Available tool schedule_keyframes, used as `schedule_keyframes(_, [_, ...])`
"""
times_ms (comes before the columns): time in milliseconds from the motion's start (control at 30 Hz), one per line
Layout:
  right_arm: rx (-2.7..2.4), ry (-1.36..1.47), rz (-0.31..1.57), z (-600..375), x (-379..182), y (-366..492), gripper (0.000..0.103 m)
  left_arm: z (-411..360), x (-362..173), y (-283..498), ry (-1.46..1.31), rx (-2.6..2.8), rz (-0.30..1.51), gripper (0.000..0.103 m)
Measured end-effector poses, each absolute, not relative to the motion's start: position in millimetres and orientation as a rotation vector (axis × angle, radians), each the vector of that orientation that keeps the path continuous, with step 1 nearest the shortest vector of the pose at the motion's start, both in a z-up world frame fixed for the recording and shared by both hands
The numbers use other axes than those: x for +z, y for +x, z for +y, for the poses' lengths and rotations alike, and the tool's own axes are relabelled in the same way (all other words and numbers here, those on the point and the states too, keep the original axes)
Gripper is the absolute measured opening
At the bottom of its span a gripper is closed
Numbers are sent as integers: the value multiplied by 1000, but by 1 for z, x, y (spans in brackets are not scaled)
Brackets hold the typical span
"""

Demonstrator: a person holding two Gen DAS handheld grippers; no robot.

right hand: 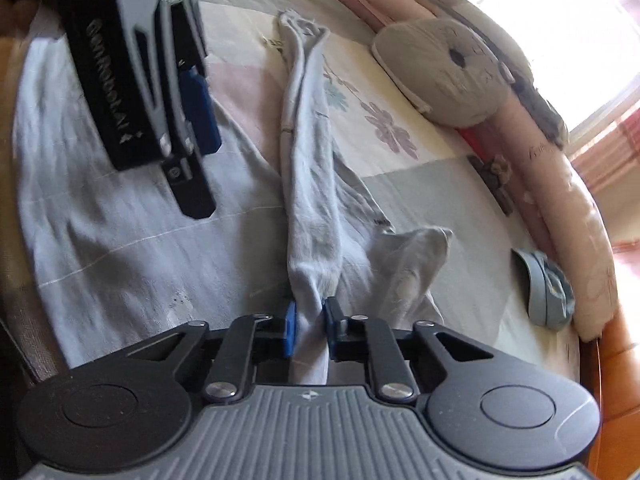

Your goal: Fold clothes

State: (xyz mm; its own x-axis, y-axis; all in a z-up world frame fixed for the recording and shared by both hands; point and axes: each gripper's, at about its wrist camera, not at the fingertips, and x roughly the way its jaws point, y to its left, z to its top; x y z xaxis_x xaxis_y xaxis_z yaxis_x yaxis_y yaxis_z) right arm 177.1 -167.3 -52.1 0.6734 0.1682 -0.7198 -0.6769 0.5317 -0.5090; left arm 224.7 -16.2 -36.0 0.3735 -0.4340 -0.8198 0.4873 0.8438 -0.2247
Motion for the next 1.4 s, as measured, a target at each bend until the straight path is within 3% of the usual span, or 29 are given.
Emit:
schedule_keyframes(200, [487,-757,700,-175,-43,188,18,-10,-39,242,-145,-703,1069,61])
schedule_keyframes(267, [479,-726,699,-177,-40,189,10,-9,-40,245,-190,-719,1075,63])
schedule_keyframes(467, [548,-542,756,-189,-30,199,6,-3,-49,255,-357,-727,1083,64])
schedule_keyframes(933, [781,-348,870,-202,-39,195,8,16,-83,271,-711,-659,1063,62])
schedule_keyframes(1100, [796,-322,872,-209,-37,192,14,21,-90,273,-723,-636,1042,43])
schedule_keyframes(1233, [770,-305,868,-218,-35,192,18,35,-104,278,-804,-596,1051,16])
schedule_keyframes(1400, [735,-270,875,-226,-35,189,20,34,-110,281,-809,-567,1043,9])
